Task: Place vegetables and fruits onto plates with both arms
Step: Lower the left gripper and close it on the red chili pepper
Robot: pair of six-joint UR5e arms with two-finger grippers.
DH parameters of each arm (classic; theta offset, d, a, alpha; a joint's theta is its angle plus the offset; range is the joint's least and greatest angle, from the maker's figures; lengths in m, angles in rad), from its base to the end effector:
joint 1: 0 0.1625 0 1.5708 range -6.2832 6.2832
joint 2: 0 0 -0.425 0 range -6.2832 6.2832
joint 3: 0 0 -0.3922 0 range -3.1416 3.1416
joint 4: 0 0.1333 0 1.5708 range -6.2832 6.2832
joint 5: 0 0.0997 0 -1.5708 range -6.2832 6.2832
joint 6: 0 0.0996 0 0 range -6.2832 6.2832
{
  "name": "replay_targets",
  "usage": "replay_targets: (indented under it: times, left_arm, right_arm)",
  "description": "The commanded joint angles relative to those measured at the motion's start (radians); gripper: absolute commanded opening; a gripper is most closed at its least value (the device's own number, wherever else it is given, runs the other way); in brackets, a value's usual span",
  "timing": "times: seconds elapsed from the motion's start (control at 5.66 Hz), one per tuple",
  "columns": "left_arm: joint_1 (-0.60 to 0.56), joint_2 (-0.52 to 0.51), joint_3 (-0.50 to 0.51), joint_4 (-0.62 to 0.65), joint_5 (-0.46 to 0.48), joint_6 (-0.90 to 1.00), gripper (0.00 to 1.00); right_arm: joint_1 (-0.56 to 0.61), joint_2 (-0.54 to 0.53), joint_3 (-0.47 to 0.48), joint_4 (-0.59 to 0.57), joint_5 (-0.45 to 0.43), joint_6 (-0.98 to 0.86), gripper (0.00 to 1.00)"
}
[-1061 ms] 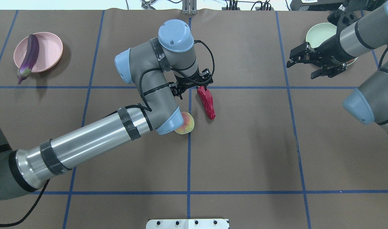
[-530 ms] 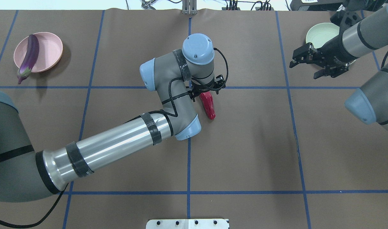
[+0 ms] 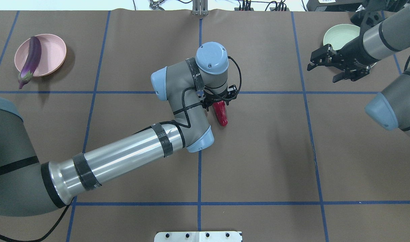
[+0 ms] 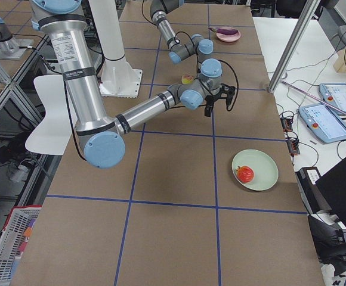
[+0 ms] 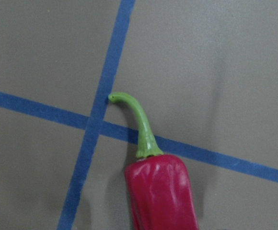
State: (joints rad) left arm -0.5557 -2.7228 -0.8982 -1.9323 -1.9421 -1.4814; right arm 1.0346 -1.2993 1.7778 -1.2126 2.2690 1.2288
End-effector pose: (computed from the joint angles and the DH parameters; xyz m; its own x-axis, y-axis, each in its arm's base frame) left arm 0.6895 -0.5425 0.1420 0.5876 -0.2669 -0.7639 0.2103 0.9620 -0.1744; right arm -0.2396 -0.5388 0.3684 0.4615 0.2737 0.8439 -0.2759 0.9483 -0.1567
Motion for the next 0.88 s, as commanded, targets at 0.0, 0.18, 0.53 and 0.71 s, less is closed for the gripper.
replay_targets:
  times: [0.0,0.18,0.53,0.71]
  left_arm:
    - [0.007,0.000,0.001,0.001,0.000,0.001,0.00]
    - [0.000,0.000,-0.010,-0.004,0.000,0.001,0.00]
    - [-0.096,0.006,-0.098,-0.011,-0.011,0.006,0.00]
    - [-0.163,0.053,-0.131,-0.011,-0.077,0.036,0.00]
  right_arm:
    - [-0.001,0.002,-0.001,0.001,0.004,0.000,1.00]
    - [-0.002,0.002,-0.008,0.001,0.000,0.000,1.00]
    - [-0.008,0.018,-0.008,0.001,-0.009,0.003,1.00]
    - [-0.013,0.028,-0.005,0.002,-0.009,0.009,1.00]
